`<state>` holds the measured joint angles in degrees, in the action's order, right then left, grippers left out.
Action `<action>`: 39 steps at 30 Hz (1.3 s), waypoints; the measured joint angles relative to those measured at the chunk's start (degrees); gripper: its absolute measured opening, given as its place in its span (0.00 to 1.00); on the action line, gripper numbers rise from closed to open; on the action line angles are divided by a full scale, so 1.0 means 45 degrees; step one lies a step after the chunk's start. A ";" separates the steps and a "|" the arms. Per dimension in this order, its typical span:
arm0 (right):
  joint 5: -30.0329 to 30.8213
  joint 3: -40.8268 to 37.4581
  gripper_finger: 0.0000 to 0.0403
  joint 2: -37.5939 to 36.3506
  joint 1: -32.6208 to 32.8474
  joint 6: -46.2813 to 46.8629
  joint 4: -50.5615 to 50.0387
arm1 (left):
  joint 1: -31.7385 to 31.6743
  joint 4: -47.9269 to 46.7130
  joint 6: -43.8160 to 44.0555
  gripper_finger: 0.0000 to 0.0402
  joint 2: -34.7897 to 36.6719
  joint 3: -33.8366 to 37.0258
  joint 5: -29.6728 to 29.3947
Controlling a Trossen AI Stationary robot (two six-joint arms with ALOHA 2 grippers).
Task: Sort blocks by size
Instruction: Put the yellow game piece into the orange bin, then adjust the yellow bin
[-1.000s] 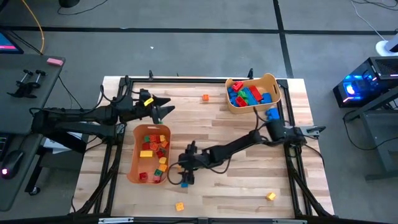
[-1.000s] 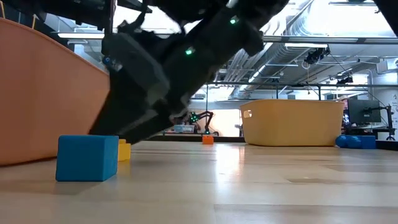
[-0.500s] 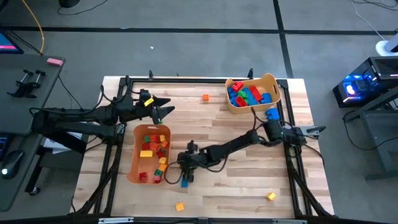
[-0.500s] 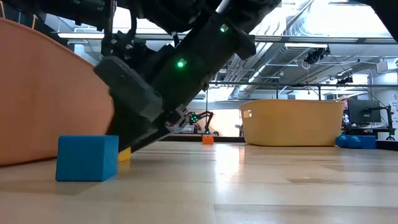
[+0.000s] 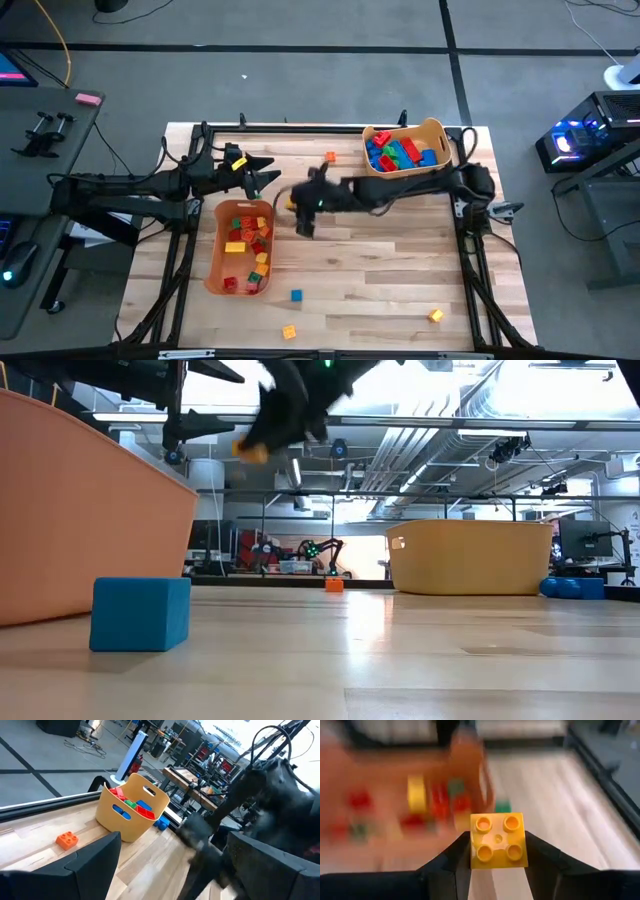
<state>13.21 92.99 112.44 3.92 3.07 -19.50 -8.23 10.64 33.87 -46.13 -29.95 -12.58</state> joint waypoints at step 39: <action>-0.0385 -0.3381 0.87 -0.3855 -0.0369 0.3337 -0.3647 | 0.0000 -0.0058 -0.0252 0.87 0.0000 0.0000 -0.0384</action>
<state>11.48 77.78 95.09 2.26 18.09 -35.91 -8.23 10.37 32.73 -46.13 -29.95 -14.31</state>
